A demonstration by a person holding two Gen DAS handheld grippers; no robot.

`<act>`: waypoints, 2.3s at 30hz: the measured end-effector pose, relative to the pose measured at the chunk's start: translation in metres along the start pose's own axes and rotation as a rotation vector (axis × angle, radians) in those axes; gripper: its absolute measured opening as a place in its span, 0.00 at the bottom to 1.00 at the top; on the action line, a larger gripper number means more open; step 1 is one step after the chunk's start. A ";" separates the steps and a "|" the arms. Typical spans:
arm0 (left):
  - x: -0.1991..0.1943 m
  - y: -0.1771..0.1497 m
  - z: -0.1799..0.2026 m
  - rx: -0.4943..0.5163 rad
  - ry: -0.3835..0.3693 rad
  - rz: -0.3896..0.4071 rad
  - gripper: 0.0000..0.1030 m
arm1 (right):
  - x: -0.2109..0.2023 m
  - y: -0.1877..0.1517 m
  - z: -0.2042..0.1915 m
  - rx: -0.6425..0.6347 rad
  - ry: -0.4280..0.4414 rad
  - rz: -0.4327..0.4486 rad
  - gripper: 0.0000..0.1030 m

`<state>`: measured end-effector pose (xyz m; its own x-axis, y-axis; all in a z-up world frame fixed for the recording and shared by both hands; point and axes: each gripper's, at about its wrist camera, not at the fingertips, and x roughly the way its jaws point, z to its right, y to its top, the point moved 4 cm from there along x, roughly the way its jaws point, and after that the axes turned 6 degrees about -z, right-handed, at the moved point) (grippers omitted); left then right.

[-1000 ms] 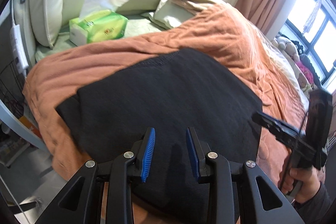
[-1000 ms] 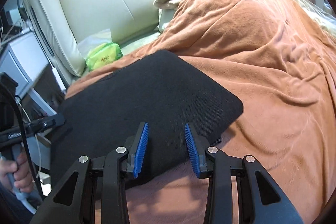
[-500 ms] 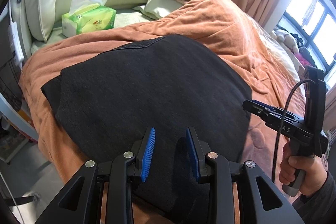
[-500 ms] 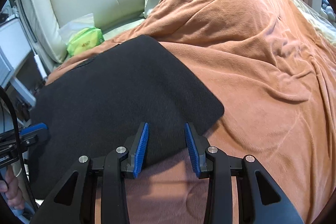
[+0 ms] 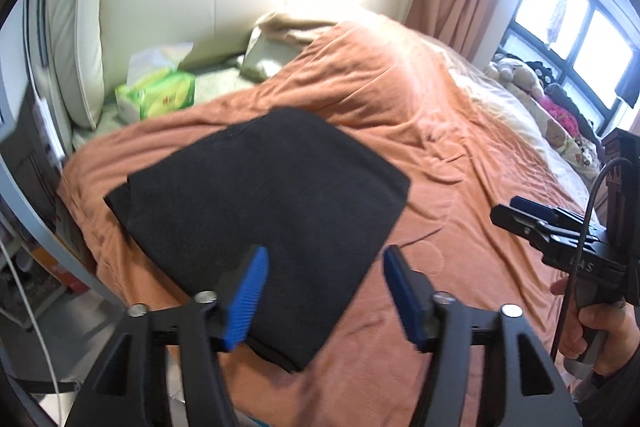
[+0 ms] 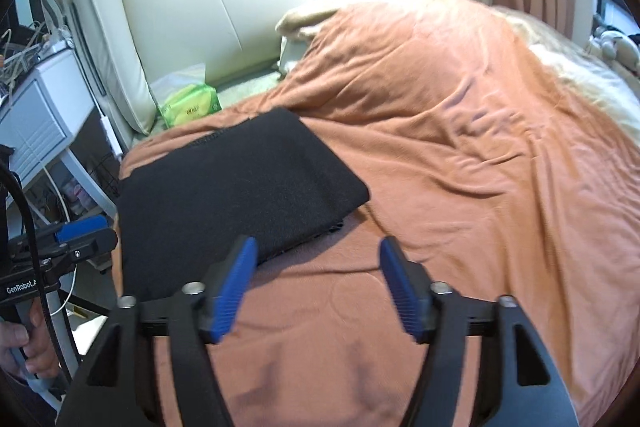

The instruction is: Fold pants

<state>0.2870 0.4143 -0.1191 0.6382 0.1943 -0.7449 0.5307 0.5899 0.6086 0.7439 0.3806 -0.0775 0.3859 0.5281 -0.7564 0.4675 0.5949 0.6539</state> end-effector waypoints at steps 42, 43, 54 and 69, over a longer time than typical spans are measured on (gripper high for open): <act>-0.221 -0.113 0.163 0.264 -0.083 0.161 1.00 | -0.379 -0.204 -0.025 0.116 -0.248 0.199 1.00; -0.225 -0.118 0.167 0.273 -0.089 0.166 1.00 | -0.385 -0.211 -0.025 0.122 -0.252 0.204 1.00; -0.255 -0.167 0.198 0.337 -0.148 0.200 1.00 | -0.446 -0.281 -0.034 0.170 -0.350 0.262 1.00; -0.280 -0.226 0.218 0.409 -0.204 0.228 1.00 | -0.478 -0.346 -0.068 0.264 -0.389 0.286 1.00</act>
<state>0.1093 0.0556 0.0114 0.8374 0.1010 -0.5372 0.5142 0.1876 0.8369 0.3439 -0.0366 0.0594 0.7690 0.3531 -0.5328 0.4656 0.2617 0.8454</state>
